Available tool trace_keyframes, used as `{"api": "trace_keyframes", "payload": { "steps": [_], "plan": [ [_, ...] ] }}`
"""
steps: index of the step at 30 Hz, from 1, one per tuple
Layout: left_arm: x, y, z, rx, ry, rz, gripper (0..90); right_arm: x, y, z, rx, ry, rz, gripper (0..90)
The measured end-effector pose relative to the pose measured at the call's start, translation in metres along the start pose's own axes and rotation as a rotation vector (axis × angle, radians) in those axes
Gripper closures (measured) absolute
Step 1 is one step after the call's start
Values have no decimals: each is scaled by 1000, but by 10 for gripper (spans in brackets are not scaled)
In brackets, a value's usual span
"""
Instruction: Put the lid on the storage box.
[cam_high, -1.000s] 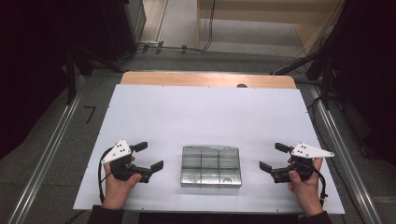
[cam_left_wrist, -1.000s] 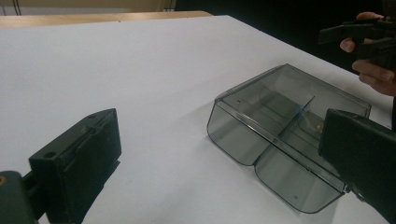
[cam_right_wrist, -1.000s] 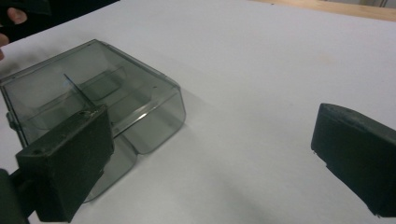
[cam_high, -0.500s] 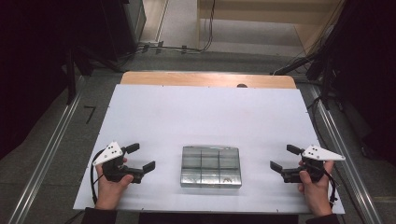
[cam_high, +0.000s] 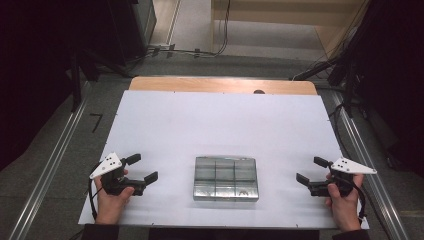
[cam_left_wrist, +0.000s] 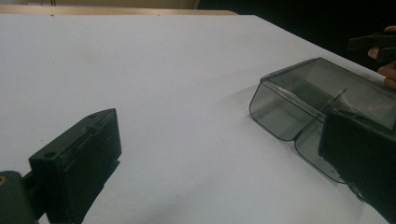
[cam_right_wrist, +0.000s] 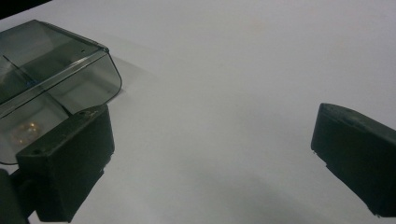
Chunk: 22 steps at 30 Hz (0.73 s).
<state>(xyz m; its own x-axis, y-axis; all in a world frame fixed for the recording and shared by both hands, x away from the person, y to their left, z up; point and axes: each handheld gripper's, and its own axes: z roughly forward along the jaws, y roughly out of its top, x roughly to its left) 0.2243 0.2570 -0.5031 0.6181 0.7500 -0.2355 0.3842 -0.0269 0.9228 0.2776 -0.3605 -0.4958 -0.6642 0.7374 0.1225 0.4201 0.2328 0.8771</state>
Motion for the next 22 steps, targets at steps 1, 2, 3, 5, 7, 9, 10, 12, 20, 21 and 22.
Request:
{"api": "trace_keyframes", "payload": {
  "steps": [1,2,3,5,7,9,10,12,20,21,22],
  "plan": [
    [0,0,0,-1,-1,0,0,0,0,0,-1,0,3,0],
    [0,0,0,-3,-1,1,0,0,0,0,-3,1,-1,0],
    [0,0,0,-5,-1,2,0,0,-1,0,-2,-1,0,0],
    [0,-2,2,-1,-2,4,0,0,-1,1,-4,-1,2,0],
    [0,-4,4,11,-3,7,0,-1,-2,1,-6,2,1,0],
    [0,-4,5,13,-2,10,0,-1,-3,2,-7,2,4,0],
    [0,-5,5,12,1,12,2,-1,-3,2,-6,5,6,0],
    [0,-6,5,13,1,16,8,-1,-3,3,-1,3,6,0],
    [-1,-6,4,1,1,16,8,-1,-4,5,-2,2,8,0],
    [-1,-6,5,5,4,15,8,-1,-4,4,-8,5,10,0],
    [-1,-6,5,7,4,15,8,-1,-4,4,-10,5,10,0]
  ]
}}
